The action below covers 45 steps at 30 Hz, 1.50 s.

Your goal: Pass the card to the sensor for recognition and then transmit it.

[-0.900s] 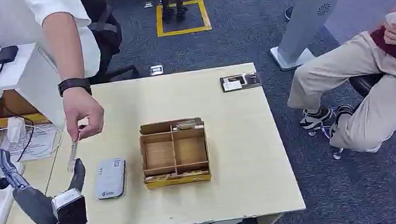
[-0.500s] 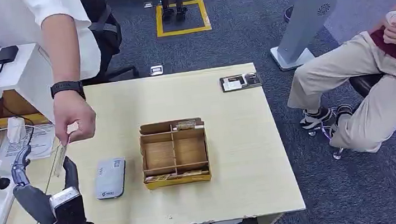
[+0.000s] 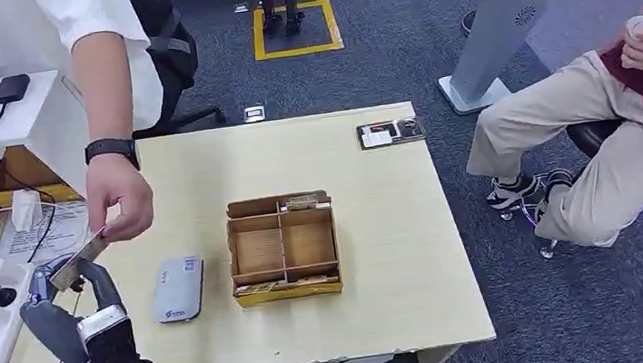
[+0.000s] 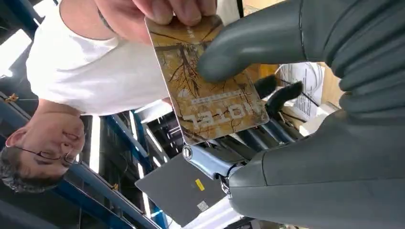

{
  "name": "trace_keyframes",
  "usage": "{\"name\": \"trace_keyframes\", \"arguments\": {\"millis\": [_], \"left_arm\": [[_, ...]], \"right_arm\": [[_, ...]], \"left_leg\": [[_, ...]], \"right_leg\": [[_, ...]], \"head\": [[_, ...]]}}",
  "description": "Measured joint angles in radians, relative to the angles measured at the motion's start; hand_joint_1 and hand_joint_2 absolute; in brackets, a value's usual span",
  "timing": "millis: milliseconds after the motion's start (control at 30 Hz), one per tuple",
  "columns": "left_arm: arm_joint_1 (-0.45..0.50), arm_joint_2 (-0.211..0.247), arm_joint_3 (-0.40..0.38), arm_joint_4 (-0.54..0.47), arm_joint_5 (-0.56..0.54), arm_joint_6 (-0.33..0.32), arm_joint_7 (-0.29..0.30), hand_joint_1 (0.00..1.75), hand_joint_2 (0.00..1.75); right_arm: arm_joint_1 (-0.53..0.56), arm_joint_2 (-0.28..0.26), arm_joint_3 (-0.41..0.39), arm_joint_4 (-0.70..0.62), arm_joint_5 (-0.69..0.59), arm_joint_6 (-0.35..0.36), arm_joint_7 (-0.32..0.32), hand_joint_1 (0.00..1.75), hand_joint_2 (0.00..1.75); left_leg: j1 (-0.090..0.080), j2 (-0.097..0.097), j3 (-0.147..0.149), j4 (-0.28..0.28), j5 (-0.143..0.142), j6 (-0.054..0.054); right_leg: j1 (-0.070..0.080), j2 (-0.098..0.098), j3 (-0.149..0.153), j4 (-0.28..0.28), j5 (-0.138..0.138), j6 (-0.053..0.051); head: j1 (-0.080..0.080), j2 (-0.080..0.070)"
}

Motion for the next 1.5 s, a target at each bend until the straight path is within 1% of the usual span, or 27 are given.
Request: {"name": "trace_keyframes", "arguments": {"millis": [300,633,933,967,1067,1100,1167,1233,1500], "left_arm": [[0.000,0.000,0.000,0.000,0.009,0.000,-0.005,1.75,1.75],[0.000,0.000,0.003,0.000,0.005,0.000,0.002,1.75,1.75],[0.004,0.000,0.082,-0.011,-0.035,0.001,-0.017,1.75,1.75],[0.005,0.000,0.090,-0.013,-0.059,0.001,-0.009,1.75,1.75],[0.008,-0.002,0.104,-0.018,-0.245,0.002,0.070,1.75,1.75],[0.009,-0.002,0.109,-0.018,-0.323,0.002,0.101,1.75,1.75],[0.012,-0.002,0.121,-0.018,-0.420,0.002,0.148,1.75,1.75],[0.013,-0.002,0.128,-0.016,-0.452,0.002,0.170,1.75,1.75],[0.013,-0.002,0.135,0.004,-0.509,0.002,0.191,1.75,1.75]], "right_arm": [[0.000,0.000,0.003,0.001,-0.001,0.000,0.000,0.00,1.75],[0.000,-0.001,0.003,0.001,-0.010,0.000,0.001,0.00,1.75],[0.000,-0.003,0.003,0.003,-0.025,0.000,0.000,0.00,1.75],[0.001,-0.004,0.003,0.003,-0.028,0.000,-0.001,0.00,1.75],[0.000,-0.006,0.003,0.008,-0.033,0.000,-0.004,0.00,1.75],[0.000,-0.008,0.003,0.011,-0.037,0.000,-0.005,0.00,1.75],[0.000,-0.011,0.003,0.017,-0.042,0.000,-0.008,0.00,1.75],[0.000,-0.013,0.003,0.020,-0.045,0.000,-0.008,0.00,1.75],[-0.001,-0.019,0.003,0.031,-0.056,0.000,-0.013,0.00,1.75]], "left_leg": [[0.000,0.000,0.000,0.000,0.000,0.000],[0.000,0.000,0.000,0.000,0.000,0.000],[0.000,0.000,0.000,0.000,0.000,0.000],[0.000,0.000,0.000,0.000,0.000,0.000],[0.000,0.000,0.000,0.000,0.000,0.000],[0.000,0.000,0.000,0.000,0.000,0.000],[0.000,0.000,0.000,0.000,0.000,0.000],[0.000,0.000,0.000,0.000,0.000,0.000],[0.000,-0.001,0.000,0.000,0.000,0.000]], "right_leg": [[0.000,0.000,0.000,0.000,0.000,0.000],[0.000,0.000,0.000,0.000,0.000,0.000],[0.000,0.000,0.000,0.000,0.000,0.000],[0.000,0.000,0.000,0.000,0.000,0.000],[0.000,-0.001,0.001,0.000,0.000,0.000],[0.000,-0.001,0.001,0.000,0.000,0.000],[0.000,0.000,0.001,0.000,0.000,0.000],[0.000,-0.001,0.001,0.000,0.000,0.000],[0.000,-0.001,0.001,0.000,0.000,0.000]], "head": [[0.000,0.000],[0.000,0.000],[0.000,0.000],[0.000,0.000],[0.000,0.000],[0.000,0.000],[0.000,0.000],[0.000,0.000],[0.000,0.000]]}}
